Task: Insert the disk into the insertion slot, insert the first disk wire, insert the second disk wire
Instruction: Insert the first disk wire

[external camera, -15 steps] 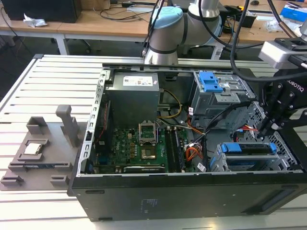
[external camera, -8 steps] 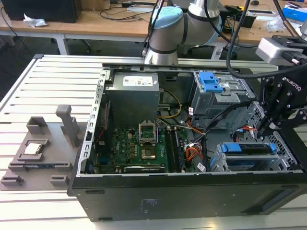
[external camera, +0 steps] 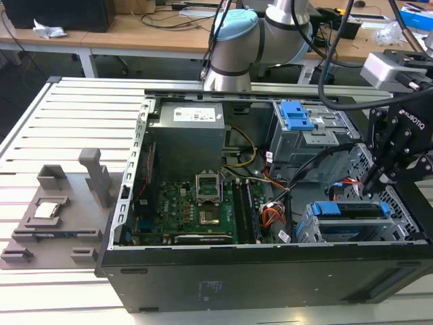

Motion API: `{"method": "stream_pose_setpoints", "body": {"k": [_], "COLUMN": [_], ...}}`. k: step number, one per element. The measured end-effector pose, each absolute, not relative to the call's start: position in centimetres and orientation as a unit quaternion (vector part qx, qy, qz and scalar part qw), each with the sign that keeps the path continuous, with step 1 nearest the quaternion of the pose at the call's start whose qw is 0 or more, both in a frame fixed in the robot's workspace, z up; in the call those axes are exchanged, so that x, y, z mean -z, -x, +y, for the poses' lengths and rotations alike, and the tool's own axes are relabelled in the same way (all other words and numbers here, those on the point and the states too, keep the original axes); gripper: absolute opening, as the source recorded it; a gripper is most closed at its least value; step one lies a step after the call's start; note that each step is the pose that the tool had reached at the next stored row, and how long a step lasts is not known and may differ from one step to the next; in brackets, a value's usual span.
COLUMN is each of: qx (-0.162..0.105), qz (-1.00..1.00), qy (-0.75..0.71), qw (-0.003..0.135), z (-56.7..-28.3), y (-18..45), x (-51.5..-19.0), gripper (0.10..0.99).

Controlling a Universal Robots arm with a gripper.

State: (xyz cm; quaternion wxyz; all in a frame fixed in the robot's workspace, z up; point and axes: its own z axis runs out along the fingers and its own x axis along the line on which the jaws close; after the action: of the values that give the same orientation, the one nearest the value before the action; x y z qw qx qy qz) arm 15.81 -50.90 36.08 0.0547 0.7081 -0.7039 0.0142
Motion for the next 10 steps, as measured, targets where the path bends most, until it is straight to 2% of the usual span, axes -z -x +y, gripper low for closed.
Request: {"method": "stream_pose_setpoints", "body": {"k": [10], "qx": [-0.014], "qz": [-0.704], "qy": [-0.708], "qw": [0.055], "z": [-52.2], "y": [-15.8], "x": [-36.0], "gripper": [0.169]}}
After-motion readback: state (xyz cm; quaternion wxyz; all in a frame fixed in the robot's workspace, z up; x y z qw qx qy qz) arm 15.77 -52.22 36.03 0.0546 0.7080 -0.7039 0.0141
